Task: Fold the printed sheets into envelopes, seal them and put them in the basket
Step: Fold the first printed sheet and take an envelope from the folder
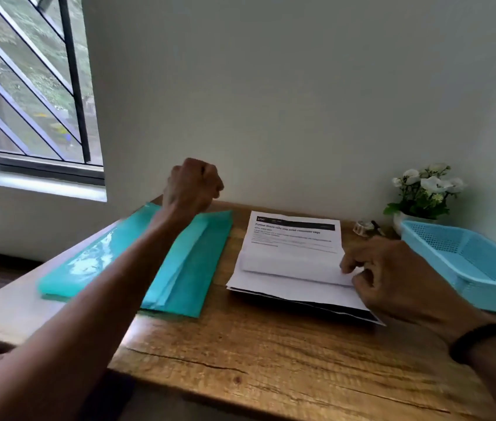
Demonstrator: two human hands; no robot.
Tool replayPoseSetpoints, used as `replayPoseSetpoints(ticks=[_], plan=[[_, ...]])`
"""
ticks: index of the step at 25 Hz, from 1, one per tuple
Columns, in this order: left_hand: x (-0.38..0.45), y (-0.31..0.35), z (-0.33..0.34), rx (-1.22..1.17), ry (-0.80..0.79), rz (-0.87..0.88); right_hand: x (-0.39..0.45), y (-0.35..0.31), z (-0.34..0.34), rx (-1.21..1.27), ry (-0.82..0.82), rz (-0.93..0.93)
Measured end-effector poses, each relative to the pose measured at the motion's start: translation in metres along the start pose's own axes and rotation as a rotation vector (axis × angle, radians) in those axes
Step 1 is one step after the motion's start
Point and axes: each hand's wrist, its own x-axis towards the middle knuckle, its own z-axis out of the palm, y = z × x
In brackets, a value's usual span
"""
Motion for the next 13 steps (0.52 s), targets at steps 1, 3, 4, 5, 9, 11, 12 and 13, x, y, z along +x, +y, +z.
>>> replayPoseSetpoints(ticks=[1, 3, 4, 5, 9, 11, 12, 13], plan=[[0.008, -0.012, -0.013, 0.16, -0.138, -0.092, 0.007, -0.011, -0.003, 0.01, 0.011, -0.006], [0.008, -0.044, -0.032, 0.489, -0.296, -0.161, 0.035, -0.043, -0.003, 0.075, 0.033, -0.057], [0.0, -0.061, -0.035, 0.609, -0.311, -0.135, 0.055, -0.063, 0.002, 0.122, 0.008, -0.105], [-0.01, -0.077, -0.035, 0.649, -0.298, -0.102, 0.075, -0.085, 0.009, 0.169, -0.039, -0.163], [-0.03, -0.113, -0.029, 0.575, -0.245, -0.017, 0.153, -0.161, 0.067, 0.111, -0.312, -0.3], [-0.027, -0.116, -0.027, 0.642, -0.292, -0.054, 0.182, -0.176, 0.102, -0.065, -0.386, -0.321], [-0.027, -0.115, -0.024, 0.653, -0.32, -0.078, 0.193, -0.176, 0.116, -0.156, -0.407, -0.314], [-0.028, -0.114, -0.023, 0.652, -0.353, -0.095, 0.202, -0.176, 0.128, -0.228, -0.421, -0.308]])
